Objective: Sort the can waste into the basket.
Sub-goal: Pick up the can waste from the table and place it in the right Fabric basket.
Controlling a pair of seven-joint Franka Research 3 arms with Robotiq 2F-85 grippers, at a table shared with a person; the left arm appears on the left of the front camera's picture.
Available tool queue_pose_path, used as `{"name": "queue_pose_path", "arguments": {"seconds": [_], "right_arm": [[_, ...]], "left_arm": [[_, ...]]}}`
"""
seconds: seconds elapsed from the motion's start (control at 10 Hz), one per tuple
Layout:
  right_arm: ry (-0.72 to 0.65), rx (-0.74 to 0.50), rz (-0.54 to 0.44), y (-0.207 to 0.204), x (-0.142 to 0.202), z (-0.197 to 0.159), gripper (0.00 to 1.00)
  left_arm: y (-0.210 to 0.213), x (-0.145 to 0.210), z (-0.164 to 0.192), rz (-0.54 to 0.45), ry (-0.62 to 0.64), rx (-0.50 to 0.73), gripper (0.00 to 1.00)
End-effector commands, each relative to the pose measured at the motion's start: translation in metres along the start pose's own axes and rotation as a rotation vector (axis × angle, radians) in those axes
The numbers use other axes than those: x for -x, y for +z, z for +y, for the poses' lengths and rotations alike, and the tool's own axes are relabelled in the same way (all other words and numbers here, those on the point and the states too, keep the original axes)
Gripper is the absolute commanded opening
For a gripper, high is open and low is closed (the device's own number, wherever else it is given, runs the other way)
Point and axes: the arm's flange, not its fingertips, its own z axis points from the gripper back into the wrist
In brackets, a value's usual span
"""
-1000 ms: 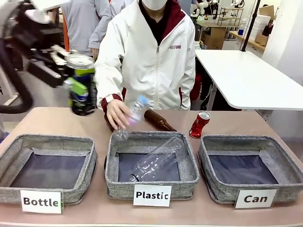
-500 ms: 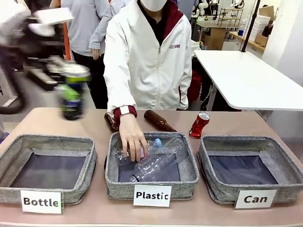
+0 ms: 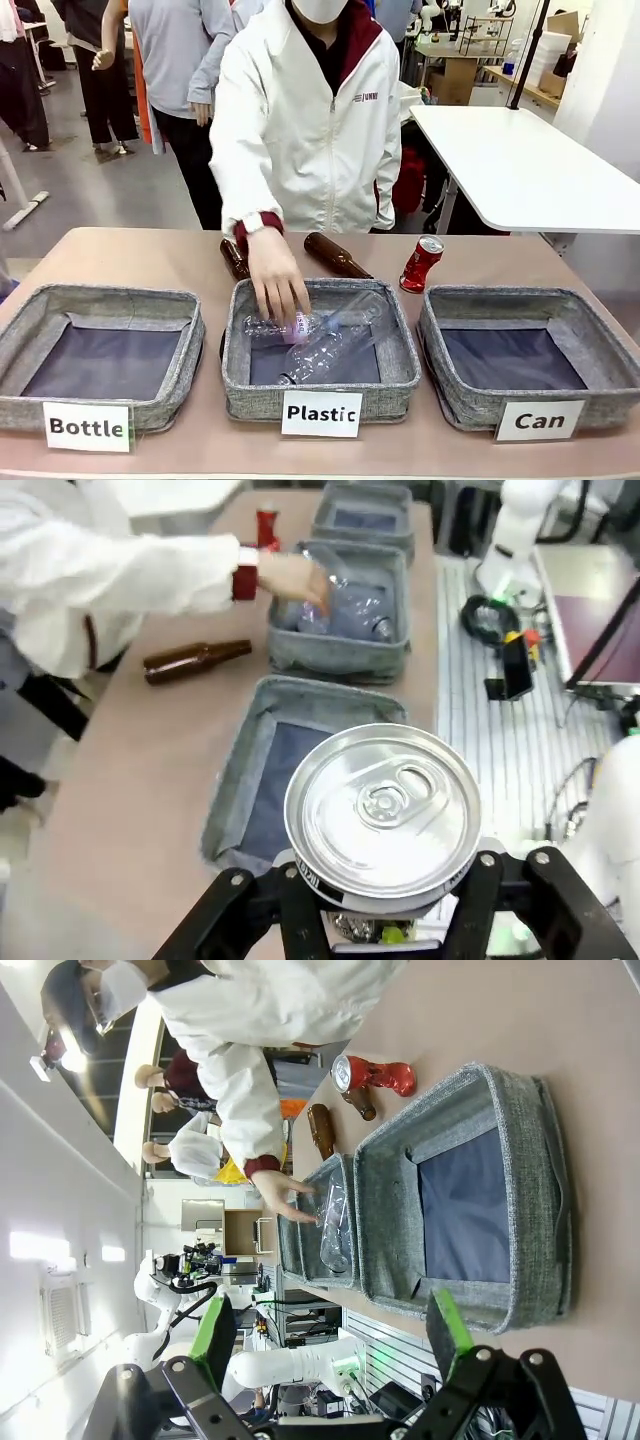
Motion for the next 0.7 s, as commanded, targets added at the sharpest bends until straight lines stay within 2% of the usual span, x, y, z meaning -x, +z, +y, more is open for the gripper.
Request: {"name": "queue_pose_path", "arguments": {"seconds": [0.0,0.2,0.3,0.4,0.6], "right_arm": [[0.029,-0.026,-0.013,0.001,-0.003,0.001,1.0],[0.029,-0.026,-0.013,0.001,-0.003,0.001,1.0],[0.029,-0.026,-0.013,0.001,-0.003,0.001,1.0],[0.029,-0.026,-0.013,0.001,-0.003,0.001,1.0],[0.029,-0.026,-0.013,0.001,-0.003,0.001,1.0]], "left_arm": [[-0.028,-0.013,0.017,-0.024,-0.021,0.004,0.45],[-0.047,-0.038,0.01,-0.051,-0.047,0.003,0.45],[-0.071,-0.068,0.011,-0.061,-0.088,0.021,0.45],[-0.11,-0.106,0.012,-0.046,-0.139,0.073,0.45],[-0.228,-0.205,0.014,0.078,-0.244,0.292,0.45]]}}
